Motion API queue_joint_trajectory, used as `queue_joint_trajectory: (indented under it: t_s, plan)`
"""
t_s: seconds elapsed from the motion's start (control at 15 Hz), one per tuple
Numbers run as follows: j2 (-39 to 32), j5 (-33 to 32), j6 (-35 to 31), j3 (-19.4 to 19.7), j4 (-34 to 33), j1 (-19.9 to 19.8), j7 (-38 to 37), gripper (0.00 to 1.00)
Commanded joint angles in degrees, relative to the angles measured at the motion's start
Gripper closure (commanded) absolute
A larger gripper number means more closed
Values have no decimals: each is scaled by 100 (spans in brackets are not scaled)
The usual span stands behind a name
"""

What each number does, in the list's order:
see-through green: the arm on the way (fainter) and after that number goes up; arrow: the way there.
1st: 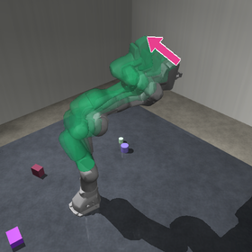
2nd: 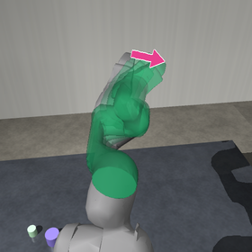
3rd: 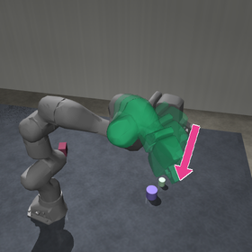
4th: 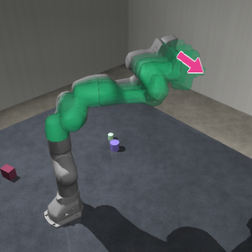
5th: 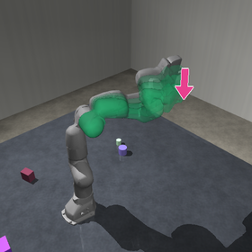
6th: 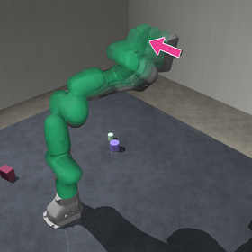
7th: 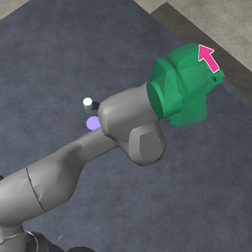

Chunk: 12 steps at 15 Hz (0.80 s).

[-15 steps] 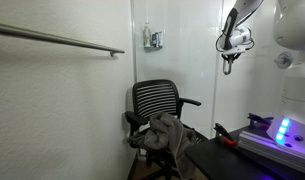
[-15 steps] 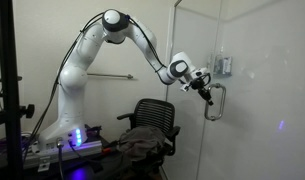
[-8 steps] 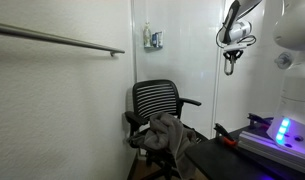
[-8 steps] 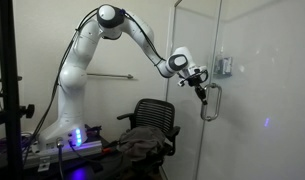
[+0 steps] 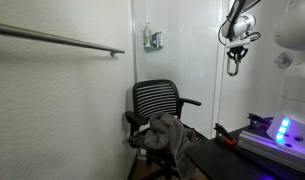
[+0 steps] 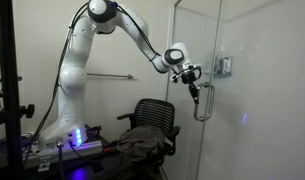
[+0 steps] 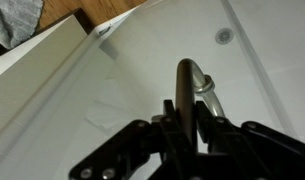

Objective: Open the door then pick the towel and drop in on the floor

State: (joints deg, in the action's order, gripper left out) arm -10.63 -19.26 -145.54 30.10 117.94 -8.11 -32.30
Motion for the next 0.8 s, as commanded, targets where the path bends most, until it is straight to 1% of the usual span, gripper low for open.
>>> queue_joint_trajectory:
  t_s: [0.0,0.33,0.53,0.67,0.73]
  plan:
    - [791,-1068,1032,88,243,-212,-1,94]
    - [1354,-1877,1423,-132,670,-445,-986,94]
    - [1694,-2305,1810,-380,907,-658,-1535,94]
    - [1886,-2473,2119,-551,1055,-799,-1771,94]
    - [1994,-2558,2145,-625,1162,-886,-1659,94]
